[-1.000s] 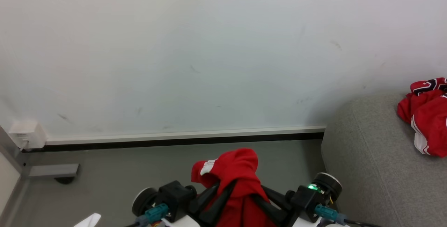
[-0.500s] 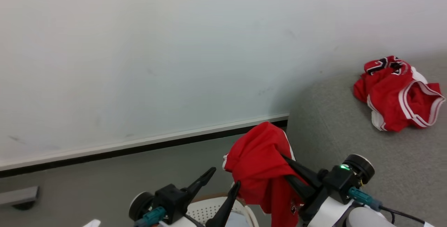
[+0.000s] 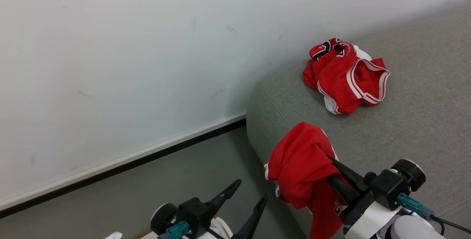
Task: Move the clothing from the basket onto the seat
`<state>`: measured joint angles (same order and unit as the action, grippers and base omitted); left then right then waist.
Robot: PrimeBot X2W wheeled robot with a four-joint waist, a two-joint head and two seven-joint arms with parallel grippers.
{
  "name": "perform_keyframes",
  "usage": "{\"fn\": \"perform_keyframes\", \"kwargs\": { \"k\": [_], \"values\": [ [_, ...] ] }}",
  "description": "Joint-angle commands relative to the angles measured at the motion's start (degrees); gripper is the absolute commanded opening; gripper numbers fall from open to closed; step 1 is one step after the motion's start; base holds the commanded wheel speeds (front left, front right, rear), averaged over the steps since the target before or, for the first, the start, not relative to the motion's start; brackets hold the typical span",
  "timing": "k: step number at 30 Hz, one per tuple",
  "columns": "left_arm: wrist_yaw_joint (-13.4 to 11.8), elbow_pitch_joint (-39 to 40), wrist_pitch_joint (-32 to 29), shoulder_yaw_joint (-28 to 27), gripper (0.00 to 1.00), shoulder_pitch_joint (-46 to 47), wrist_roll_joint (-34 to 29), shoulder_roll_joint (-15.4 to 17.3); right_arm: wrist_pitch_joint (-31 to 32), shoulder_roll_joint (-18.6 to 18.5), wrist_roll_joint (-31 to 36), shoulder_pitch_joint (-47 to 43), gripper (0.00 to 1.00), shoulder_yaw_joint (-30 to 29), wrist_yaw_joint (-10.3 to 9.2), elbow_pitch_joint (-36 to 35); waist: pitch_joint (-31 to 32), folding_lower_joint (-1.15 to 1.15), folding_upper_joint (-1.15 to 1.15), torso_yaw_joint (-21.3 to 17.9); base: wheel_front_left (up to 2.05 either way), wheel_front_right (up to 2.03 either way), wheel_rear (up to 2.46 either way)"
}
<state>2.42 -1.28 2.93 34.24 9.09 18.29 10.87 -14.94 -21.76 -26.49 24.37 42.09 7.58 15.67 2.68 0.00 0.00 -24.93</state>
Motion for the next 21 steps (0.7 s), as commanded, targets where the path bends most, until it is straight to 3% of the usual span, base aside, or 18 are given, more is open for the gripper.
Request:
{"fn": "perform_keyframes", "kwargs": {
  "k": [1, 8, 11, 19, 21],
  "values": [
    [-0.11, -0.39, 0.46, 0.05, 1.0, 0.49, -0.5, -0.01, 0.05, -0.4, 0.46, -0.72, 0.0, -0.81, -0.17, -0.52, -0.45, 0.0, 0.0, -1.15, 0.0, 0.0, 0.0],
    [0.44, -1.06, 0.47, 0.37, 1.0, 2.26, -0.76, 0.56, 0.79, 0.17, 0.59, -0.09, 0.0, -4.75, -0.17, -1.52, -3.36, 0.0, 0.0, -0.9, 0.0, 0.0, 0.0],
    [0.84, -0.43, -0.37, 0.15, 1.0, 4.98, -1.37, 1.13, 1.36, 0.35, 1.17, 2.73, 0.0, -7.92, -0.17, -1.22, -7.33, 0.0, 0.0, 0.15, 0.0, 0.0, 0.0],
    [3.13, 5.18, -3.61, -0.81, 1.0, 17.83, -4.49, 5.4, 1.76, 1.02, 6.88, 15.25, 0.0, -26.92, -0.17, 1.66, -25.71, 0.0, 0.0, 5.29, 0.0, 0.0, 0.0],
    [3.6, 6.34, -3.96, -1.04, 1.0, 20.66, -5.07, 6.62, 3.02, -0.27, 9.53, 19.58, 0.0, -32.18, -0.17, 3.03, -29.82, 0.0, 0.0, 6.71, 0.0, 0.0, 0.0]
  ]
}}
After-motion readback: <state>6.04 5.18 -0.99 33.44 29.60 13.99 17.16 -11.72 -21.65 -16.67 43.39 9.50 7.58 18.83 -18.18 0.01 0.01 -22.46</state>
